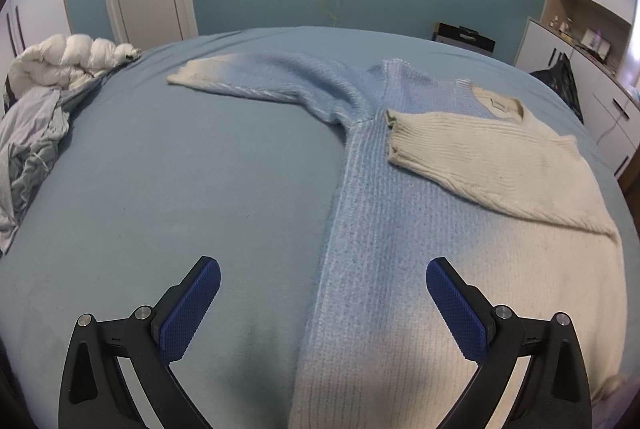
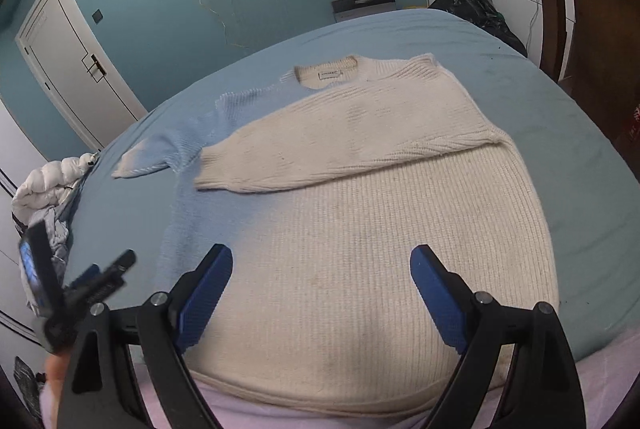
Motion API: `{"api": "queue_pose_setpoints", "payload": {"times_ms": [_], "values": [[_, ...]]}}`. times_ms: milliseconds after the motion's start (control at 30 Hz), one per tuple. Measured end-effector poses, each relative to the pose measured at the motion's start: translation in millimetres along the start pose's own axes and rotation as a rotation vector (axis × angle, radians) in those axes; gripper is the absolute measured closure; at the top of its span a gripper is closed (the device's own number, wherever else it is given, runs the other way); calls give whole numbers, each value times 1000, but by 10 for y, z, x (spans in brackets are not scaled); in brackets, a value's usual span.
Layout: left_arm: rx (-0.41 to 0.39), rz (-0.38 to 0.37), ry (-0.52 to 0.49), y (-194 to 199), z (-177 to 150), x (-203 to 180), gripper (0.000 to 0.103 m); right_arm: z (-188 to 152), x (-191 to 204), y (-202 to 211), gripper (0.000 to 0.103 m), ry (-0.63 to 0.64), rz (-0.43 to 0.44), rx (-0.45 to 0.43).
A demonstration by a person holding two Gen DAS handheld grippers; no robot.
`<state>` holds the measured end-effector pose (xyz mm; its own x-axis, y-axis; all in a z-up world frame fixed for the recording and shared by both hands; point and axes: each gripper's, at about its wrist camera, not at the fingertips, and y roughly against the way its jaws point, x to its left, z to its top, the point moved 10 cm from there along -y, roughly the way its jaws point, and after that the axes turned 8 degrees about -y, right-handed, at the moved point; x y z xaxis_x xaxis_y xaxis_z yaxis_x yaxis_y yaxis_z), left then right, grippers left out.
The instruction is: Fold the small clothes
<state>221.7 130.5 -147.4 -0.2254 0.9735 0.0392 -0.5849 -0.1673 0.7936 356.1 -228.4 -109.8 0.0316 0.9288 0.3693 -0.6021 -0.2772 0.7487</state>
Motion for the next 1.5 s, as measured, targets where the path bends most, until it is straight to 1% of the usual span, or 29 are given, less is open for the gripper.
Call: {"api": "queue_pose_setpoints", "payload": {"times_ms": [33, 100, 133, 200, 300, 400, 467, 567, 633, 700, 733, 800, 867, 967, 1000, 1033, 1067, 1100, 1133, 1167, 1200, 1233, 1267, 1300, 1333, 1400, 1433, 1500], "values": [[5, 4, 7, -13, 15, 30, 0, 6, -24, -90, 15, -18, 20, 18], [14, 19, 16, -42, 45, 93, 0, 43, 14, -53, 15, -41, 45, 42], [20, 20, 28, -64, 72, 148, 0, 64, 24, -104, 15, -58, 64, 56], [30, 9, 61, -93, 123, 255, 0, 81, 26, -111, 15, -80, 95, 71], [47, -1, 130, -170, 246, 532, 0, 87, 45, -206, 15, -114, 138, 105], [68, 22, 138, -367, 396, 856, 0, 50, 61, -275, 15, -135, 151, 136], [105, 21, 171, -598, 488, 1129, 0, 0, 55, -324, 15, -149, 135, 153], [163, -25, 272, -1042, 688, 1574, 0, -85, 79, -362, 15, -160, 118, 181], [207, -35, 343, -1415, 870, 1914, 0, -116, 108, -390, 15, -173, 132, 202], [234, 7, 406, -1717, 1025, 2244, 0, -189, 165, -388, 15, -192, 149, 222], [245, 24, 457, -1895, 1123, 2436, 0, -211, 165, -385, 15, -200, 155, 228], [252, 3, 557, -2154, 1271, 2654, 0, -257, 168, -384, 15, -197, 142, 230], [252, -52, 665, -2466, 1456, 2827, 0, -285, 163, -397, 15, -184, 115, 227], [257, -62, 774, -2820, 1615, 2999, 0, -321, 167, -448, 15, -169, 87, 230], [252, -48, 797, -2915, 1660, 3044, 0, -338, 169, -462, 15, -164, 80, 235], [240, -5, 798, -2986, 1729, 3100, 0, -350, 165, -484, 15, -158, 72, 238], [225, 31, 789, -3018, 1789, 3132, 0, -363, 164, -505, 15, -148, 65, 240], [201, 50, 777, -3062, 1891, 3160, 0, -384, 163, -519, 15, -138, 57, 246], [184, 27, 776, -3101, 1974, 3150, 2, -403, 161, -548, 15, -127, 48, 255], [163, -44, 784, -3166, 2089, 3095, 5, -430, 154, -571, 15, -119, 40, 266], [154, -85, 777, -3210, 2169, 3046, 24, -454, 144, -588, 15, -116, 33, 277], [179, -73, 735, -3267, 2203, 2989, 53, -475, 130, -610, 15, -117, 29, 289], [212, -23, 694, -3301, 2189, 2977, 63, -487, 118, -624, 15, -117, 29, 298], [231, 17, 660, -3307, 2188, 2957, 75, -487, 111, -627, 15, -116, 27, 302], [214, 4, 667, -3266, 2220, 2929, 93, -479, 88, -628, 15, -116, 22, 301], [140, -63, 737, -3061, 2332, 2931, 94, -453, 55, -622, 15, -118, 19, 293], [99, -68, 770, -2880, 2398, 2988, 95, -443, 53, -620, 15, -118, 15, 291], [58, -51, 796, -2565, 2493, 3066, 95, -421, 34, -614, 15, -113, -1, 286]]}}
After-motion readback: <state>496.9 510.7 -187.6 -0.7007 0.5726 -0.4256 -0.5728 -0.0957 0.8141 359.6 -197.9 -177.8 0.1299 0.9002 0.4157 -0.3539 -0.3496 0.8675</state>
